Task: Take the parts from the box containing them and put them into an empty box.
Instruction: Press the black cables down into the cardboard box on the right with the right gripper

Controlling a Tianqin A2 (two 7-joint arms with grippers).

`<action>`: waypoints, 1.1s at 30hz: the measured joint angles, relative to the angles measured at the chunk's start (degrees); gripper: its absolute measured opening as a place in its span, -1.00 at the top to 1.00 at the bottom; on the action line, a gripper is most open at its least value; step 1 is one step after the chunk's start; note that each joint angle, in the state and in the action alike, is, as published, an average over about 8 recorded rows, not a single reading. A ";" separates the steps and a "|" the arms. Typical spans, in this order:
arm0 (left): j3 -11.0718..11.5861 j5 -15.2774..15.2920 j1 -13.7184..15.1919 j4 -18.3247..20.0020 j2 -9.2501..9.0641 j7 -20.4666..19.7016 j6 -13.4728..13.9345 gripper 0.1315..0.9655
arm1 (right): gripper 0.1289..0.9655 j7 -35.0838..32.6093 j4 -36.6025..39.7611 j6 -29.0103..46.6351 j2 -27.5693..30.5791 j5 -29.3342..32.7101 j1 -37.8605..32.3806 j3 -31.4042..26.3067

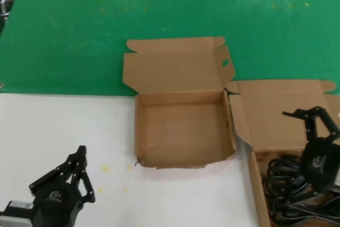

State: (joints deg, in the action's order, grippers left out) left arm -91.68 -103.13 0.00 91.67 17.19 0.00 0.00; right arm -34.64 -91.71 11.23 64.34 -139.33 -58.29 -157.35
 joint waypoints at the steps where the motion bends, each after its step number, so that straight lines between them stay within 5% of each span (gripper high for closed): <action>1: 0.00 0.00 0.00 0.00 0.00 0.00 0.00 0.99 | -1.00 1.17 1.07 2.67 -0.70 2.67 -1.29 -0.09; 12: 0.00 0.01 0.00 0.00 0.00 0.00 0.00 0.99 | -1.00 25.18 7.27 28.96 -7.05 32.63 -11.72 -0.37; 22: 0.00 0.00 0.00 0.00 0.00 -0.03 0.00 0.99 | -1.00 49.63 4.33 37.99 -10.59 60.17 -13.86 1.25; 33: 0.00 0.01 0.00 0.00 0.00 -0.03 0.00 0.99 | -1.00 54.84 4.23 43.09 -14.94 74.19 -5.52 13.41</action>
State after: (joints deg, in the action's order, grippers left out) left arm -91.68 -103.11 0.00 91.67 17.19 -0.03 0.00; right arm 20.19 -87.48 54.32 49.39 -65.14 -63.81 -143.94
